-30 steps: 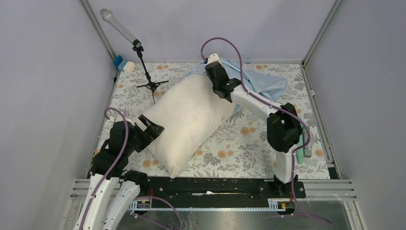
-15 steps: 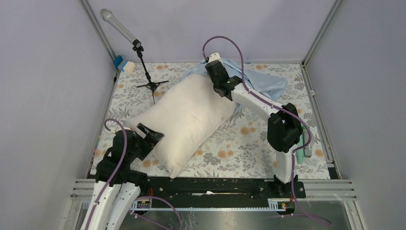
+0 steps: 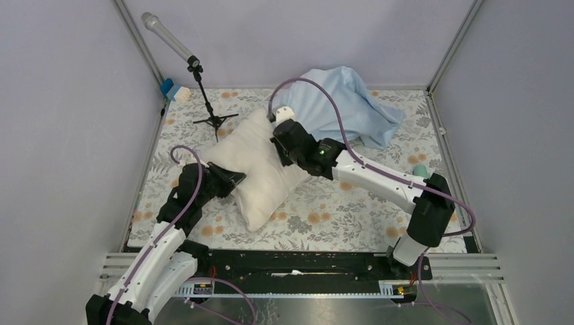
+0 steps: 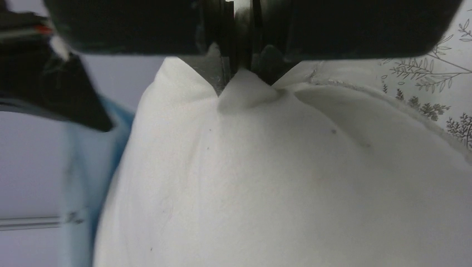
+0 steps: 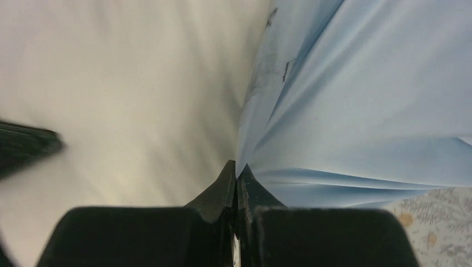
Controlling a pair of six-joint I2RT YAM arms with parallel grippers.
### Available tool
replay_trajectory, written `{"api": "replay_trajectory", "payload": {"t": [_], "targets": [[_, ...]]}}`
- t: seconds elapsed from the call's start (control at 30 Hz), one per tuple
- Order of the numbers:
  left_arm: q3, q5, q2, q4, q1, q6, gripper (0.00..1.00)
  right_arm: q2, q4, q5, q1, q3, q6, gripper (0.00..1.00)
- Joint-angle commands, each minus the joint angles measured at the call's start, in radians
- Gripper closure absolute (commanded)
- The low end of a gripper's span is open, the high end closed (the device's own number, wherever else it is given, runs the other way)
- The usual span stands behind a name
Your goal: Put the pillow into the pillowcase
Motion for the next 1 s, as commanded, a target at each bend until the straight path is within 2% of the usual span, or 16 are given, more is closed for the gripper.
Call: {"api": "replay_trajectory", "payload": {"t": [0.0,0.1,0.17,0.27,0.43,0.5,0.67,0.7,0.73,0.97], "targets": [[0.078,-0.094,-0.03,0.155,-0.024,-0.026,1.0,-0.038,0.011,-0.074,-0.007,-0.131,0.1,1.0],[0.041,-0.075,-0.042,0.147,-0.041,-0.03,1.0,-0.069,0.003,-0.064,-0.007,-0.151,0.073,0.98],[0.007,-0.073,-0.057,0.132,-0.065,-0.036,1.0,-0.082,-0.015,-0.036,-0.007,-0.098,0.047,0.83],[-0.045,-0.098,-0.109,0.091,-0.087,-0.045,1.0,-0.079,-0.027,0.013,-0.008,0.006,-0.004,0.54],[-0.062,-0.149,-0.188,0.005,-0.087,-0.023,1.0,-0.032,-0.066,0.172,-0.012,0.158,-0.07,0.28],[-0.052,-0.161,-0.189,-0.022,-0.087,-0.005,1.0,0.005,-0.066,0.203,-0.017,0.212,-0.112,0.21],[-0.049,-0.151,-0.177,-0.023,-0.087,0.004,1.0,0.179,-0.04,0.231,-0.03,0.372,-0.239,0.21],[-0.049,-0.149,-0.177,-0.022,-0.087,0.005,1.0,0.222,0.036,0.238,-0.034,0.414,-0.254,0.22],[-0.049,-0.146,-0.177,-0.022,-0.087,0.008,1.0,0.27,-0.05,0.245,-0.038,0.477,-0.263,0.23],[-0.033,-0.137,-0.172,-0.037,-0.087,0.037,1.0,0.541,-0.122,0.32,-0.115,0.776,-0.297,0.34]]}}
